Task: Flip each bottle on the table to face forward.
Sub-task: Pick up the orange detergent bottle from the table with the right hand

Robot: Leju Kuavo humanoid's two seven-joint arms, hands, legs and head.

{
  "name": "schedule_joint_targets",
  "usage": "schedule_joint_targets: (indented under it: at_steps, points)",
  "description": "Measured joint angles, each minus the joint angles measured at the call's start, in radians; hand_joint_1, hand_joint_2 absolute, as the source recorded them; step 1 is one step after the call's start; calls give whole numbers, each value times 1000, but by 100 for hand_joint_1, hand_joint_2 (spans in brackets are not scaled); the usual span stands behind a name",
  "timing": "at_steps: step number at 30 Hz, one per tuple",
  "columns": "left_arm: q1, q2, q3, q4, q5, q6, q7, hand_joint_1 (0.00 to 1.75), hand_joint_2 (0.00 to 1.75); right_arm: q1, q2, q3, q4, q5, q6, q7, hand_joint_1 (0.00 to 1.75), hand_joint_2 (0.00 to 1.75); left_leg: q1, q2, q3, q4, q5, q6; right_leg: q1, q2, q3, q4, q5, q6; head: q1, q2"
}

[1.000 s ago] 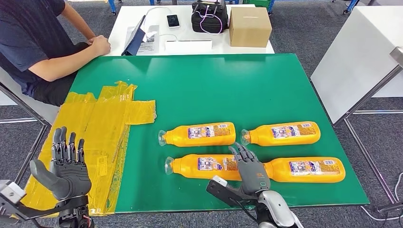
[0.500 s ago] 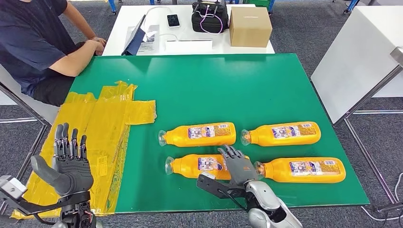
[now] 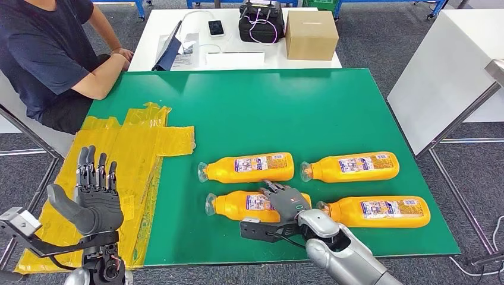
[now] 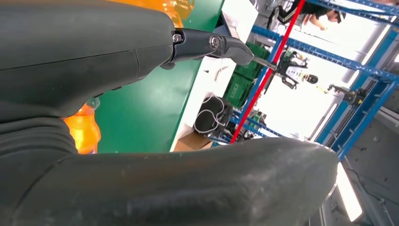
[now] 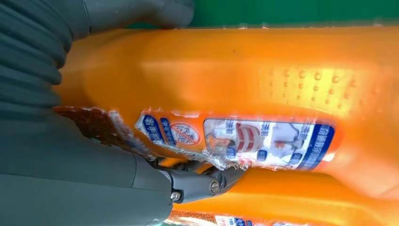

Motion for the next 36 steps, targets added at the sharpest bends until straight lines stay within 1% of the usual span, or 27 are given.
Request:
schedule_joint_targets:
  at_steps: [6,12,16,18,19,21,23,25,27,29,32,36]
  points:
    - [-16,0,-10,17,12,5,-1,0,0,-81,-25,99,75,-59,16,-19,175,175,0,2,4,0,-1,0,0,3,-2,0,1,-2,0,0]
    - [-22,1,-23,24,23,13,-2,0,0,-122,-51,167,97,-107,35,-19,175,175,0,1,6,0,-1,0,0,2,-2,0,1,-2,0,0]
    - [-31,1,-28,25,20,23,4,0,0,-138,-61,193,98,-142,45,-7,175,175,0,1,6,0,-1,0,0,2,3,0,1,-2,0,0]
    - [-28,3,-29,25,20,28,-6,0,0,-131,-64,192,97,-181,14,-1,175,175,0,1,6,0,-1,0,0,2,5,0,1,-2,0,0]
    - [-23,4,-29,25,21,30,-17,0,0,-116,-64,184,92,-207,-25,2,175,175,0,0,6,0,-1,0,0,2,6,0,1,-2,0,0]
    - [-5,8,-28,21,22,39,-40,0,0,-52,-56,141,51,-271,-144,-12,175,175,0,-1,6,0,-1,0,0,1,7,-1,0,-1,0,0]
    - [28,15,-25,9,24,49,-60,0,87,56,-39,62,-38,-323,-267,-76,175,175,0,-2,5,0,-2,-1,0,1,6,0,-2,0,1,0]
    - [58,22,-21,-6,34,50,-75,0,175,177,-15,-23,-147,-349,-328,-153,175,175,0,-3,0,0,-2,-1,0,1,3,0,-1,0,0,0]
    - [73,25,-18,-17,49,36,-76,0,175,275,14,-90,-251,-378,-339,-212,175,175,0,-3,-4,0,-2,-1,0,1,-2,0,-1,0,-1,0]
    - [77,25,-18,-26,72,3,-55,0,175,335,41,-153,-346,-416,-346,-268,175,175,0,-3,-5,0,-2,-1,1,0,-3,1,-1,0,0,0]
    - [76,25,-19,-33,101,-41,-24,0,175,375,69,-231,-457,-447,-356,-311,175,175,1,-3,-5,0,-2,-2,1,0,-3,1,-1,0,0,0]
    - [76,25,-21,-39,107,-62,-15,0,175,406,87,-279,-529,-458,-359,-327,175,175,0,-1,-4,0,-2,-1,0,0,-3,0,-1,0,0,0]
